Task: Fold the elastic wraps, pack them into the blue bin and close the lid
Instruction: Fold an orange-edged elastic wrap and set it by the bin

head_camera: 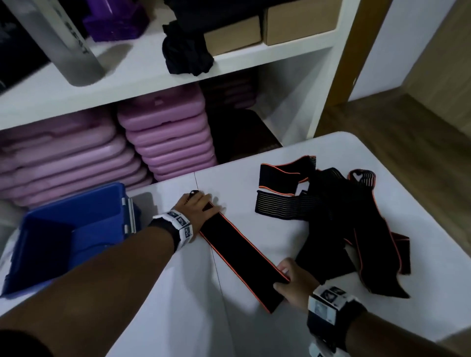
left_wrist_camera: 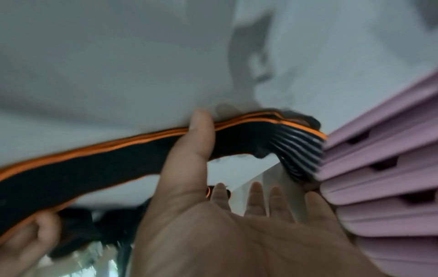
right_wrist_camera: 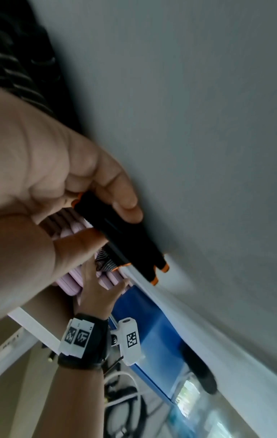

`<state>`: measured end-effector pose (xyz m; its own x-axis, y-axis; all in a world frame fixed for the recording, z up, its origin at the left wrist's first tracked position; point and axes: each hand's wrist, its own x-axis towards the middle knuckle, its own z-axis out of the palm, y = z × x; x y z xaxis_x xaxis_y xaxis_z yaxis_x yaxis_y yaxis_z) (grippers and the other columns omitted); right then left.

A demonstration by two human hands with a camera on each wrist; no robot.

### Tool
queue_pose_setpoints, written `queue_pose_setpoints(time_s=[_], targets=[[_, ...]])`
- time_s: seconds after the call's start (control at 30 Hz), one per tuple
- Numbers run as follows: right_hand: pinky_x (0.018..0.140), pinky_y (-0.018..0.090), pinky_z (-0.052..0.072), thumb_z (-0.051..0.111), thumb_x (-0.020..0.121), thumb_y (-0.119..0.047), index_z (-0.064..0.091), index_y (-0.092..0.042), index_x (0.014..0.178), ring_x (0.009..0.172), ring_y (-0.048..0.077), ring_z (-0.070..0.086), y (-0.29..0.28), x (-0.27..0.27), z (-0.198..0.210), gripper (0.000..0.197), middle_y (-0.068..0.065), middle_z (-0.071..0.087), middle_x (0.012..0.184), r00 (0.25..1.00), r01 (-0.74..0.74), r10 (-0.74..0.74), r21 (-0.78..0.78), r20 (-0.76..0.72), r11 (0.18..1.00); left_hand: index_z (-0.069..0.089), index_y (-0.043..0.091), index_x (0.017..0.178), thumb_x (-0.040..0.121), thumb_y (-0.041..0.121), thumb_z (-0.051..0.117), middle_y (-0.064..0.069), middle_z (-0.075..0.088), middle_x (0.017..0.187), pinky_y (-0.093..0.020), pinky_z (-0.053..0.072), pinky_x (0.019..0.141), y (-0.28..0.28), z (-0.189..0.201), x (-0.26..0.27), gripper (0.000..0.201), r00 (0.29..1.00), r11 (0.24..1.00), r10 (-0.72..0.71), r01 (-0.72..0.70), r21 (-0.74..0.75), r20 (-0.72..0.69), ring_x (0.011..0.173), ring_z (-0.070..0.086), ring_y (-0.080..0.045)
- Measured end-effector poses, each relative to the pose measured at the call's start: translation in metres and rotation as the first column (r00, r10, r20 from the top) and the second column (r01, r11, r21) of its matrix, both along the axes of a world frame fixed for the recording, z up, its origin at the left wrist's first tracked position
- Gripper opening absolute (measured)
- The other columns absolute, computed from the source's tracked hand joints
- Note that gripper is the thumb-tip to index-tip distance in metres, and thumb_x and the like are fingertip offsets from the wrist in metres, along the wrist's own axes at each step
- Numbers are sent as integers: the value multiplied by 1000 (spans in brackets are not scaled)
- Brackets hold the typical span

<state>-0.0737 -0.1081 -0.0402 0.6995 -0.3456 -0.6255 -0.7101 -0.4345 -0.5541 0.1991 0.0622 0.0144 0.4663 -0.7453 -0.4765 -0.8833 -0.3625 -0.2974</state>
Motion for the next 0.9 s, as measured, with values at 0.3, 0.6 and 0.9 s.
queue_pose_setpoints(time_s=[0.3,0.6,0.9], targets=[[105,23,37,61,89,-38,38,-25,132,124,11,44,-15,-4,5,50,-5,42,131,870,-434,455,-142,189,890,63,25,124,71,46,53,-5,62,128,-37,54,92,30,-20,-135,58,899,794,200,-382,-473,-389,114,62,-24],[107,37,38,62,87,-33,39,-16,140,134,27,34,-29,16,21,61,6,31,149,422,-848,904,-382,-67,367,56,27,131,79,66,48,2,57,134,-34,42,104,-1,-16,-244,66,771,658,356,-608,-444,-528,124,52,-22],[88,34,42,46,89,-11,56,-14,122,115,27,46,-27,20,13,35,6,49,124,370,-851,929,-404,-11,335,51,29,126,83,54,48,5,50,122,-35,37,95,-13,-37,-266,50,758,701,519,-642,-311,-396,114,47,-22]])
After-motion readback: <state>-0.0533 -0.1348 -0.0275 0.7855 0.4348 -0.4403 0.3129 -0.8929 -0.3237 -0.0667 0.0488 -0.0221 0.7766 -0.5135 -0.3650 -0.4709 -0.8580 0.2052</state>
